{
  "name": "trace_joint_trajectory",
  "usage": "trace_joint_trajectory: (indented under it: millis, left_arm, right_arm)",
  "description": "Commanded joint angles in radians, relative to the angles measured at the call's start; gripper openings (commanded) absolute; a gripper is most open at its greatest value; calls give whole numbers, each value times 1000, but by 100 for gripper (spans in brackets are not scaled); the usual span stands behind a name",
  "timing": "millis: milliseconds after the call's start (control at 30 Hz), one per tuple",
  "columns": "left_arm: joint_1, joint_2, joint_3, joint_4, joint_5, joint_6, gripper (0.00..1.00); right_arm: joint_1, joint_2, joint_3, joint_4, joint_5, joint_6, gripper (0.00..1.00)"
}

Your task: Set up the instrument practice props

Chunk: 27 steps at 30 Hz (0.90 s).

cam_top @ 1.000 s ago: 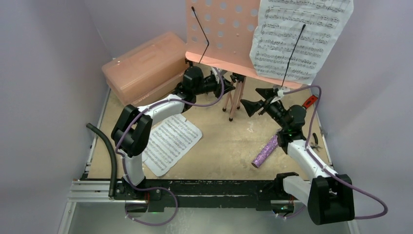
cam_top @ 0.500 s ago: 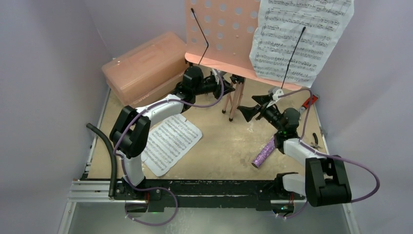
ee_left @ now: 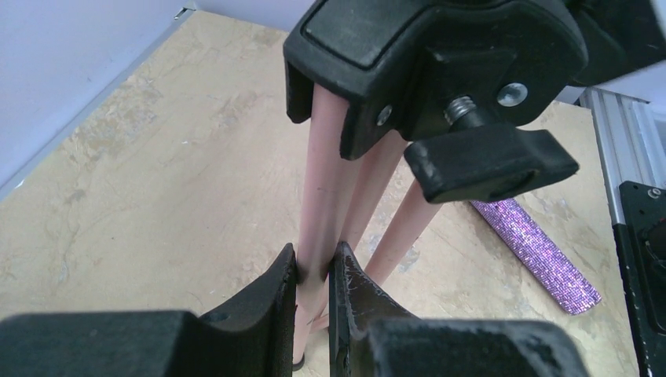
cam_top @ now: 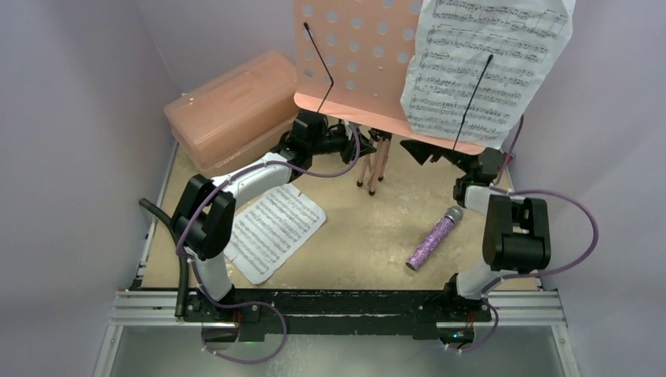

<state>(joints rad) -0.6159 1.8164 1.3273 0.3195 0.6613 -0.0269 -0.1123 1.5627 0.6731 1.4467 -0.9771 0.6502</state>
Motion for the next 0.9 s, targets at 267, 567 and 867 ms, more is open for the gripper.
trace_joint_trajectory:
  millis: [267,567,867]
  left_arm:
    - [-5,-59,4,-45,72,-63,0]
    - [-5,-57,3,-62,79,-53,0]
    - [-5,-59,3,-74,83,-54,0]
  right_arm:
    - [-16,35,270,597,-212,401,83]
    - [62,-24,297,592,-198,366,87]
    - [171,25,384,574,-185,343,87]
